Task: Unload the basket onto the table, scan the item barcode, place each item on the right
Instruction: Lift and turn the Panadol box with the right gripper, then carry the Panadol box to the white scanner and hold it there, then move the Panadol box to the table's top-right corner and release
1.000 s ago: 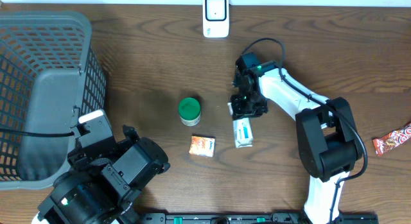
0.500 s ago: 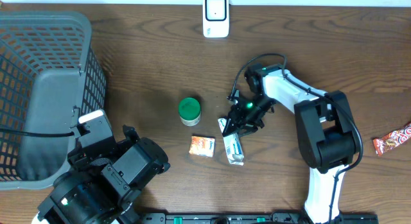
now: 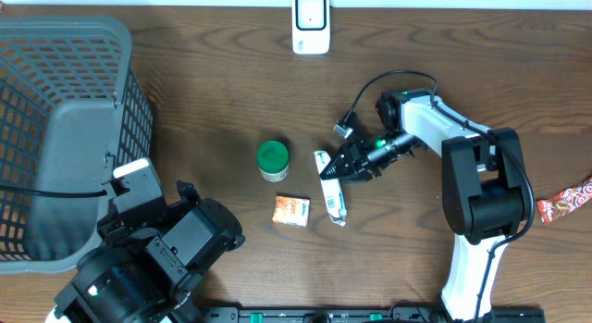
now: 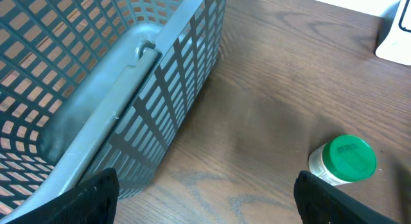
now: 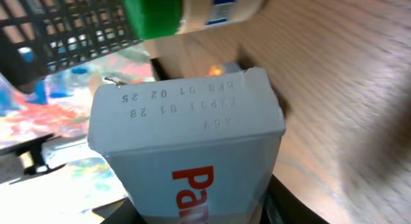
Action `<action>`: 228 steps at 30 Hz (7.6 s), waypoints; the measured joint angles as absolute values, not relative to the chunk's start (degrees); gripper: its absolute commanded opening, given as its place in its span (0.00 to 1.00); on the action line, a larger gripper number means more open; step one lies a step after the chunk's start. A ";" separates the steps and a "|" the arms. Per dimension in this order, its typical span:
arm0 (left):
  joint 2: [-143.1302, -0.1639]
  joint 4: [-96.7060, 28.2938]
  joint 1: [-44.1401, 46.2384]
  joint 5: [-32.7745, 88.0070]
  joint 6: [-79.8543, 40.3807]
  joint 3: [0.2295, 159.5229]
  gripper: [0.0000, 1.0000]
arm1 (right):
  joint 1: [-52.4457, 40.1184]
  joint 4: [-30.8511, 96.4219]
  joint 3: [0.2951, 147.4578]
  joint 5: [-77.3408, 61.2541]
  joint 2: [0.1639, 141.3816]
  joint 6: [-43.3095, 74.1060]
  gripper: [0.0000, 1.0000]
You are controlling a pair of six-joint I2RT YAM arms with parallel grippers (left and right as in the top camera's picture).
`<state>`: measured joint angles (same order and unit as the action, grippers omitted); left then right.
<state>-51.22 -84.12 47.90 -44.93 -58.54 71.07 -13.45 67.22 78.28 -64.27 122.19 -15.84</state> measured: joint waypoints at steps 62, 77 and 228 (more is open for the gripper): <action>-51.22 -84.12 47.90 -44.93 -58.54 71.07 0.85 | -23.27 38.20 118.72 9.61 133.19 -8.78 0.19; -51.22 -84.12 47.90 -44.95 -58.54 71.07 0.85 | -26.17 10.92 126.30 23.22 137.47 -30.74 0.22; -51.22 -84.12 47.90 -44.95 -58.54 71.07 0.85 | 36.03 60.36 127.37 2.48 143.06 9.67 0.30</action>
